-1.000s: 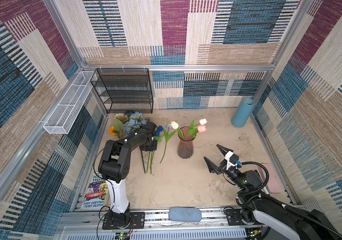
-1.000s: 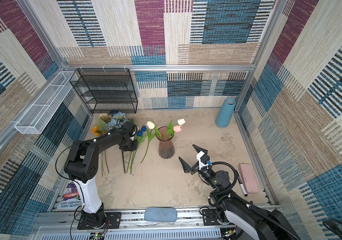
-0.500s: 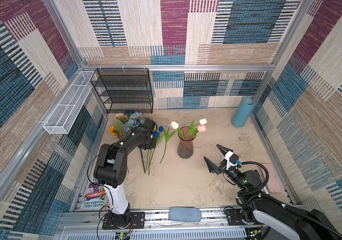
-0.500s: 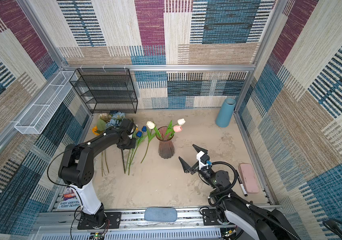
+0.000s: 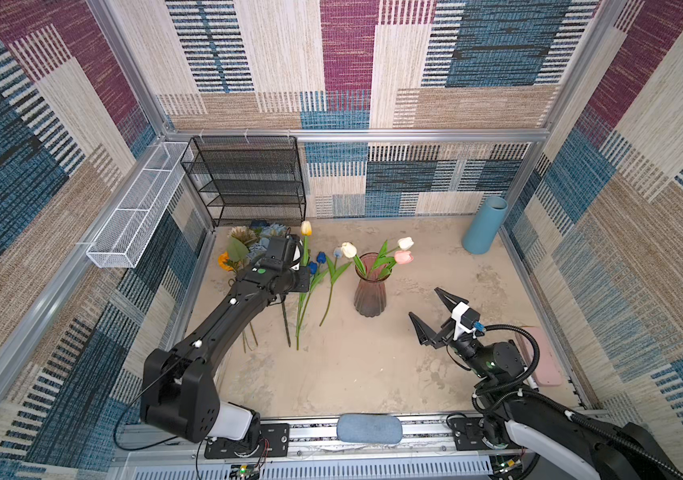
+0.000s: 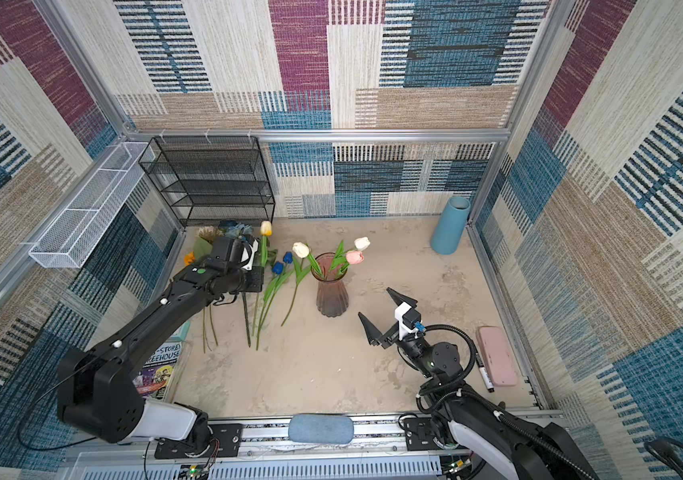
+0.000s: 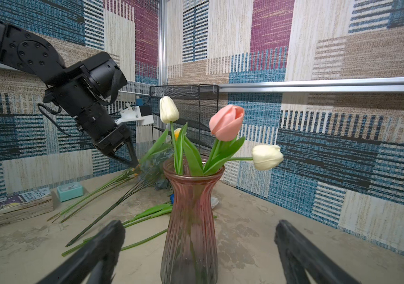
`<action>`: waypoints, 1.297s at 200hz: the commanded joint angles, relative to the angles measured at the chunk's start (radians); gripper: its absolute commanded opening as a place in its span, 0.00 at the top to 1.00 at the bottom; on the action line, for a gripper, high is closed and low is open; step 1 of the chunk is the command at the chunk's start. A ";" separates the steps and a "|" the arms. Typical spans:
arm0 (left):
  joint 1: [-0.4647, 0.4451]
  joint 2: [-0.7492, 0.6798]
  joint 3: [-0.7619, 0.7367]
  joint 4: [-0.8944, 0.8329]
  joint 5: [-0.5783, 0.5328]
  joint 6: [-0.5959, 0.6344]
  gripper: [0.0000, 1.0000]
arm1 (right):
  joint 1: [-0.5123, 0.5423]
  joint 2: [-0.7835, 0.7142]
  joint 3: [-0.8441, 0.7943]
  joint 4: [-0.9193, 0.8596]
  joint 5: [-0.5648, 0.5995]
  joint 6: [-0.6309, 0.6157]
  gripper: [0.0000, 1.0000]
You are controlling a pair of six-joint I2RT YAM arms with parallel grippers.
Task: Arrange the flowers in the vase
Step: 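Lift the yellow tulip upward with the left gripper, then carry the yellow tulip over the pink vase opening with the left gripper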
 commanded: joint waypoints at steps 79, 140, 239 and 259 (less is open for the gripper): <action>-0.125 -0.307 -0.252 0.854 0.295 0.153 1.00 | 0.001 -0.011 -0.008 0.030 0.009 0.000 0.01; -0.228 -0.220 -0.211 0.991 0.281 0.137 1.00 | 0.001 0.013 -0.008 0.040 0.014 -0.008 0.01; -0.321 0.037 -0.049 1.177 0.136 0.162 1.00 | 0.001 0.029 -0.005 0.047 -0.003 -0.002 0.02; -0.323 0.096 -0.023 1.212 0.117 0.174 1.00 | 0.001 0.025 -0.005 0.044 -0.003 -0.003 0.02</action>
